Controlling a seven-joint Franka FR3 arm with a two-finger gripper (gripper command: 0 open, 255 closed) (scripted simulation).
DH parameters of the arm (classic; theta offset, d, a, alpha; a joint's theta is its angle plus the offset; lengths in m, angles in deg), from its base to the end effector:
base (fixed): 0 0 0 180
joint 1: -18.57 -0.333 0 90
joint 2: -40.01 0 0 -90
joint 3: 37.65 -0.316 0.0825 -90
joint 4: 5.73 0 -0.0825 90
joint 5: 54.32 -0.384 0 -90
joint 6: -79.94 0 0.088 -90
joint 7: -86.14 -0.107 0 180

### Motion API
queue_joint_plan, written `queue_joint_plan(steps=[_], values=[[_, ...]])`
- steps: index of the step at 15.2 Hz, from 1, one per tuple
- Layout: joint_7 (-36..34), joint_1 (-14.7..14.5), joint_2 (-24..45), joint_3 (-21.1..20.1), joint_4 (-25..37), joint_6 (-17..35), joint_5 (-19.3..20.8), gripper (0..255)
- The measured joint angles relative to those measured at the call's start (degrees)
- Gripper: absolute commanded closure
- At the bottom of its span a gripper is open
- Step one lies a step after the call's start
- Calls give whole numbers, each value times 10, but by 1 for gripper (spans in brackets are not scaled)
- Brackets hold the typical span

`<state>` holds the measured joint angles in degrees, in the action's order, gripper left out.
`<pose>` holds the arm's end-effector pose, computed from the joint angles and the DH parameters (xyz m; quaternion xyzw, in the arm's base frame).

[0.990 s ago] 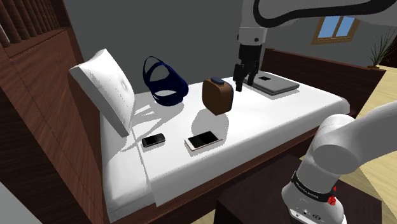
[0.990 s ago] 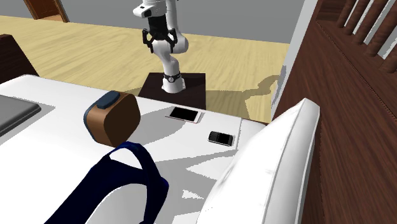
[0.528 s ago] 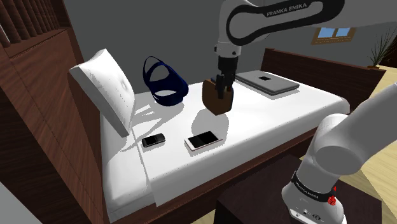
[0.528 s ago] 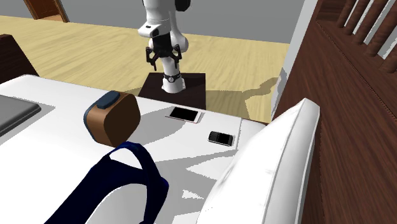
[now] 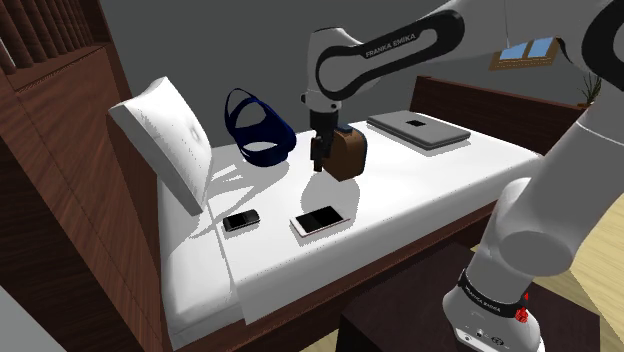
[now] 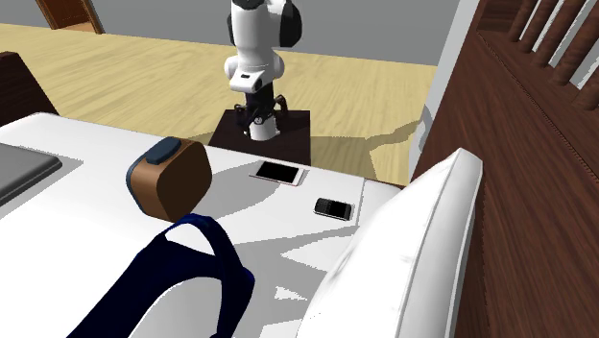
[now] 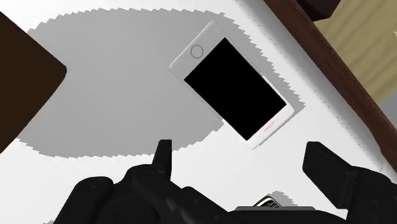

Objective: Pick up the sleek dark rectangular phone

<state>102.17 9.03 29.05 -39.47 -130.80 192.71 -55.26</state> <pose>0.4807 0.0982 0.4683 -0.9723 -0.2332 0.0115 0.0050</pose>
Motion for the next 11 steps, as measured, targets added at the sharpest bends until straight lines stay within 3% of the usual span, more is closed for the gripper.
queue_joint_plan(steps=[11], values=[[109, -37, 210, -34, 130, 87, 12, 0]])
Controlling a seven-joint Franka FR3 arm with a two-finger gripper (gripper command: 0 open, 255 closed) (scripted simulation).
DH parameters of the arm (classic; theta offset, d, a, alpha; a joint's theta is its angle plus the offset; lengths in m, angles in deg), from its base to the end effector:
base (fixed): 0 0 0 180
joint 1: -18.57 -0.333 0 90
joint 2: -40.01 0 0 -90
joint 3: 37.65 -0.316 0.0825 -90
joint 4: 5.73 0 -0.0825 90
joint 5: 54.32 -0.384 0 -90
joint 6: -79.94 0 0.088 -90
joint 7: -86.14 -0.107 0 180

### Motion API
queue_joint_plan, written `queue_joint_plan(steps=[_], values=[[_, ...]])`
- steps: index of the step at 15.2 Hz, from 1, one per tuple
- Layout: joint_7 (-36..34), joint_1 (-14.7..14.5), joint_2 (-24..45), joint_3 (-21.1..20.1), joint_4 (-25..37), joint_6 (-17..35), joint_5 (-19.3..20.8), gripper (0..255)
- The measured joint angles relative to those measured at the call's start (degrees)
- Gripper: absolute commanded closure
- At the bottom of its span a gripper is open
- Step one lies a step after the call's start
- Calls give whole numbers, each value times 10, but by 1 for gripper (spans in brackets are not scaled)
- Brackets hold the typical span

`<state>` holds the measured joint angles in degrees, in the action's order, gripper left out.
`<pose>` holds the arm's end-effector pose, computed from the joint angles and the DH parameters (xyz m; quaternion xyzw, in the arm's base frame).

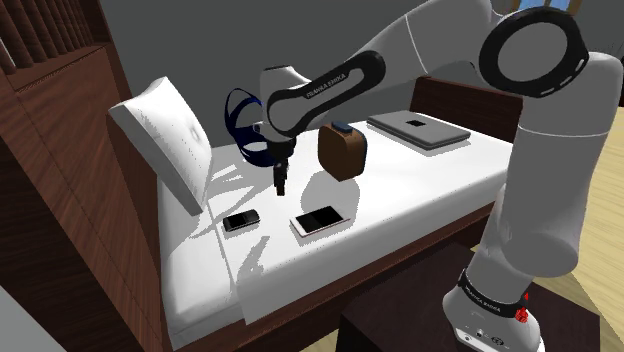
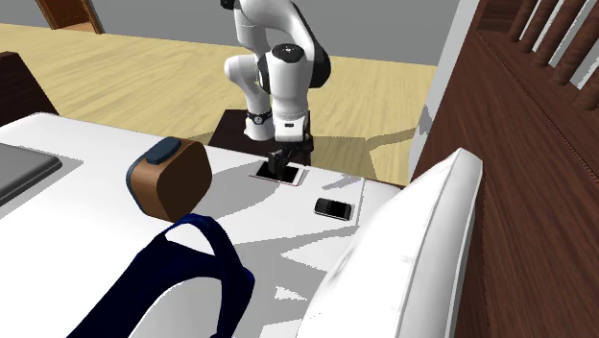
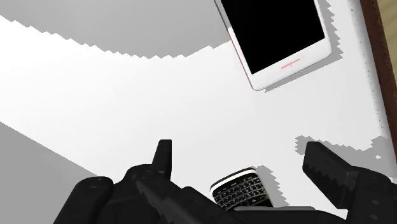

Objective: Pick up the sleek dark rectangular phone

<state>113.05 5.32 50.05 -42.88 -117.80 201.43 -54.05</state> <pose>0.5623 0.1859 0.3880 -0.9223 -0.3864 0.0046 0.0063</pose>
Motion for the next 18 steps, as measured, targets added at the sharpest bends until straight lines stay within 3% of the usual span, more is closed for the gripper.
queue_joint_plan(steps=[8, 16, 17, 18], values=[[59, -33, 148, -29, 134, 18, 28, 0], [65, -37, 187, -29, 130, 61, 35, 0], [64, -38, 188, -29, 128, 64, 35, 255], [64, -38, 189, -29, 127, 65, 36, 255]])
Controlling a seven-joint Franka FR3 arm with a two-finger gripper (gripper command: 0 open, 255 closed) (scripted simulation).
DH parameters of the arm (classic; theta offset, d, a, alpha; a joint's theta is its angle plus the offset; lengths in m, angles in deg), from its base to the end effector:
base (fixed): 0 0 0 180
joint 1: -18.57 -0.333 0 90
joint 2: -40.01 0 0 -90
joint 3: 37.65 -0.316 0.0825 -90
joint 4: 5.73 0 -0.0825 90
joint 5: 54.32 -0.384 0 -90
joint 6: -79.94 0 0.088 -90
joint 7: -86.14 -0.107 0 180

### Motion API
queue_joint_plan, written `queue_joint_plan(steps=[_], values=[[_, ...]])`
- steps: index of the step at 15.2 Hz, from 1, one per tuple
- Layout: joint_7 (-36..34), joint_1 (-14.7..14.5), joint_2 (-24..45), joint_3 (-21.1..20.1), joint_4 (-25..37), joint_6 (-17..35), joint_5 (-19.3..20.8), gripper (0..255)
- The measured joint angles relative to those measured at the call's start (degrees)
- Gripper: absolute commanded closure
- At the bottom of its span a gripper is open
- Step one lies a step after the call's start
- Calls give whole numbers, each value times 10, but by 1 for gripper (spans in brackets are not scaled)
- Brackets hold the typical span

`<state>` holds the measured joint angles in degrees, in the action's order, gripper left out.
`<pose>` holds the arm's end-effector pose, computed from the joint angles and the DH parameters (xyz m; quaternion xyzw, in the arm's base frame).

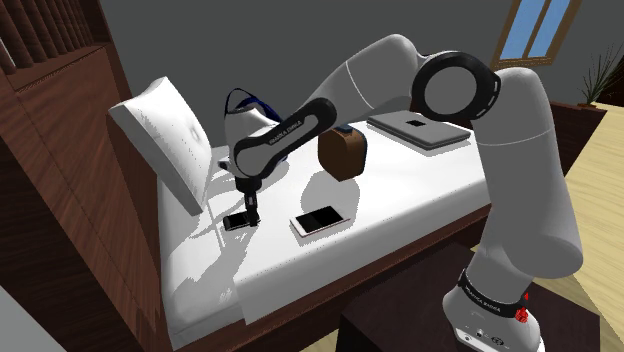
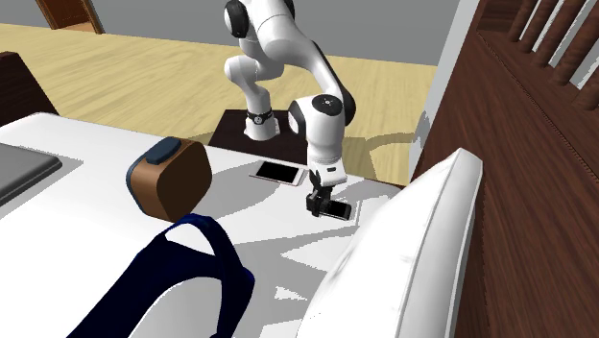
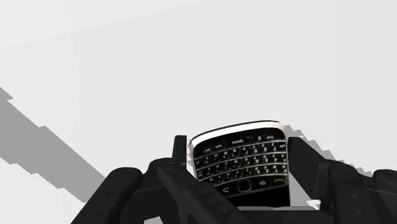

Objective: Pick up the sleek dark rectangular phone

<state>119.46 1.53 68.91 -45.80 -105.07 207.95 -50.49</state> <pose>0.6067 0.2733 0.2924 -0.8666 -0.4989 -0.0015 0.0078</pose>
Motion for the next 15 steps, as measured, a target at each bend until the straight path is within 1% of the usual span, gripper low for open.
queue_joint_plan(steps=[9, 15], values=[[0, 0, 0, 0, -1, 1, 0, 255], [2, 2, -18, -2, 11, -28, -3, 255]])
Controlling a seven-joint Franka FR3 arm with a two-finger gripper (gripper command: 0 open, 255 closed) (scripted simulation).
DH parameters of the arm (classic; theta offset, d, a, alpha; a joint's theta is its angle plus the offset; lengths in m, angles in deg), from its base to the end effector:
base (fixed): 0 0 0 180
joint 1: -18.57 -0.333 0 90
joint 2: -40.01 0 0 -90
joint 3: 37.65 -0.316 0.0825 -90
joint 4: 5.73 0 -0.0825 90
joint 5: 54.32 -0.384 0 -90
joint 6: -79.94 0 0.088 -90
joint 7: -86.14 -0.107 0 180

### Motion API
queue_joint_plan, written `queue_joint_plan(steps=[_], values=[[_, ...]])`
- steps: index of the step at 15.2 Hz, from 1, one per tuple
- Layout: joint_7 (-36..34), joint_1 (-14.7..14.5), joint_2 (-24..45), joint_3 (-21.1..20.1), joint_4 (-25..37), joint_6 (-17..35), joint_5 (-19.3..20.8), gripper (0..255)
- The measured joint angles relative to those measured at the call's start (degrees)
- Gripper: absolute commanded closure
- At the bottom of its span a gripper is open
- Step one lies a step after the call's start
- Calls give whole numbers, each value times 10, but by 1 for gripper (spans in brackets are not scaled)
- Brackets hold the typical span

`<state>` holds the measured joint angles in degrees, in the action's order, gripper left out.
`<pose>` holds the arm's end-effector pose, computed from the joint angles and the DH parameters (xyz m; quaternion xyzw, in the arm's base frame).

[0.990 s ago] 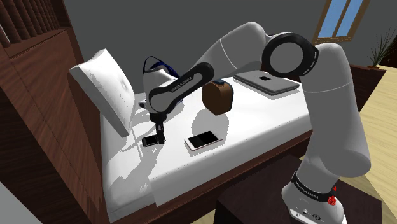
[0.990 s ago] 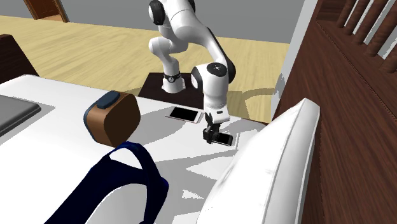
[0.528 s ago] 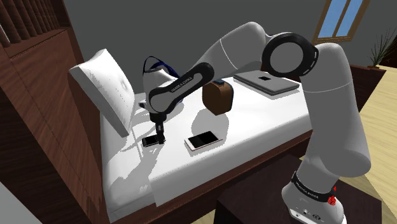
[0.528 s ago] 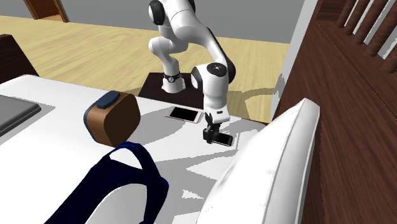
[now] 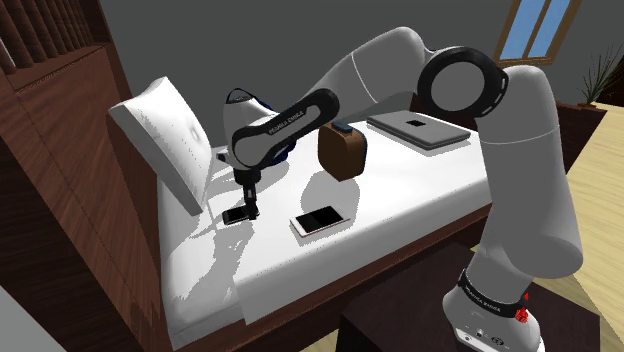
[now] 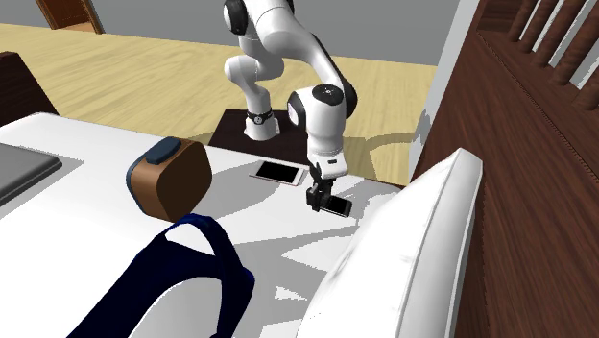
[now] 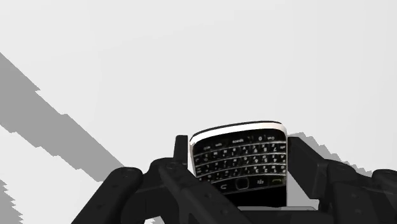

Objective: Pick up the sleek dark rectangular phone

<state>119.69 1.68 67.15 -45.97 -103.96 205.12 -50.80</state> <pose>0.6077 0.2731 0.3171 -0.8665 -0.4991 -0.0017 0.0078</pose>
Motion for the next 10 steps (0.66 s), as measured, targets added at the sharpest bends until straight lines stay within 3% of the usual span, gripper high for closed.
queue_joint_plan(steps=[10], values=[[2, 1, -34, -3, 27, -60, -6, 255]])
